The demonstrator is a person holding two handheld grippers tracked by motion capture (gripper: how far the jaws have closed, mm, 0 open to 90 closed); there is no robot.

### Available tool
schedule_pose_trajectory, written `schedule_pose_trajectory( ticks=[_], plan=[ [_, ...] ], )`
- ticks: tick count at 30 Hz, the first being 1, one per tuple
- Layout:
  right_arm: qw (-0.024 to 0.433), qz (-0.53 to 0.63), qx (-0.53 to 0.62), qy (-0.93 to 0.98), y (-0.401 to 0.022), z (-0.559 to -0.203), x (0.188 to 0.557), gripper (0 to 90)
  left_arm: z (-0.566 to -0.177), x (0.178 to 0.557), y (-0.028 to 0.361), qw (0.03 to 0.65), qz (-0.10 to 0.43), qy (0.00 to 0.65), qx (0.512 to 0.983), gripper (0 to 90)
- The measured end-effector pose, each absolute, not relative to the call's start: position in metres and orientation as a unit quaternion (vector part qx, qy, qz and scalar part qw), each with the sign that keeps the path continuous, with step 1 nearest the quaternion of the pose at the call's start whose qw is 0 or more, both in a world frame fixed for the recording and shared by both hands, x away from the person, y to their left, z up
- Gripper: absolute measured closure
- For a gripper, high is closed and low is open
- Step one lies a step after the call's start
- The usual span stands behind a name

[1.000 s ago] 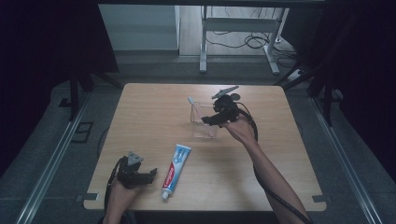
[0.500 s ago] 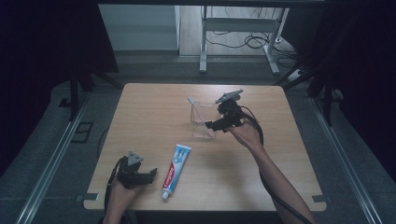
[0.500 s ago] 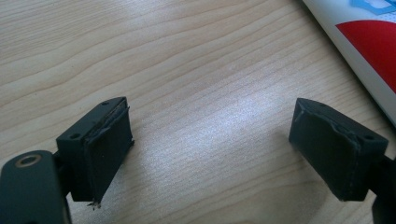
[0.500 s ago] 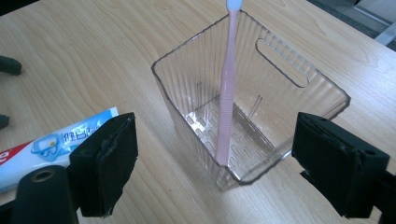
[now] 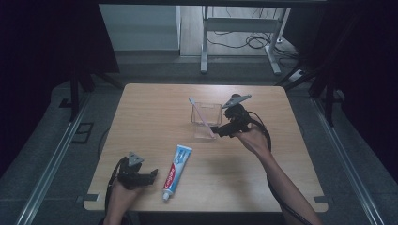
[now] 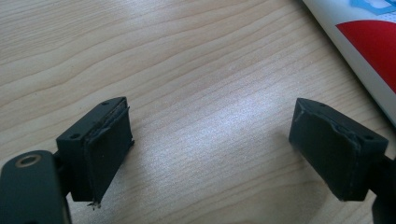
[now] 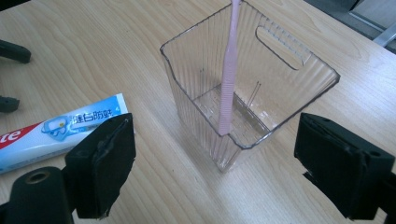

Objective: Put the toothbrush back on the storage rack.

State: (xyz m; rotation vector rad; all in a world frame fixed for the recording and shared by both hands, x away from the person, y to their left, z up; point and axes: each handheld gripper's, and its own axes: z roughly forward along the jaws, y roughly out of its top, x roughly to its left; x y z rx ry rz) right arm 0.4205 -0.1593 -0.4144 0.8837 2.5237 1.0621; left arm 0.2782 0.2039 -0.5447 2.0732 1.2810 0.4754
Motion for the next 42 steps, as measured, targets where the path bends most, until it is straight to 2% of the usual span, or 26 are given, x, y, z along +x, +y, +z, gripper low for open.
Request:
schedule_pose_trajectory(
  ticks=[26,42],
  plan=[
    [0.141,0.352,0.303,0.874,-0.186,-0.426,0.389,1.7,-0.545,0.278,0.204,0.323,0.182,0.488,0.79,13.2],
    [0.154,0.344,0.312,0.872,-0.214,-0.436,0.366,0.5,-0.545,0.278,0.204,0.323,0.181,0.489,0.79,13.1]
  ],
)
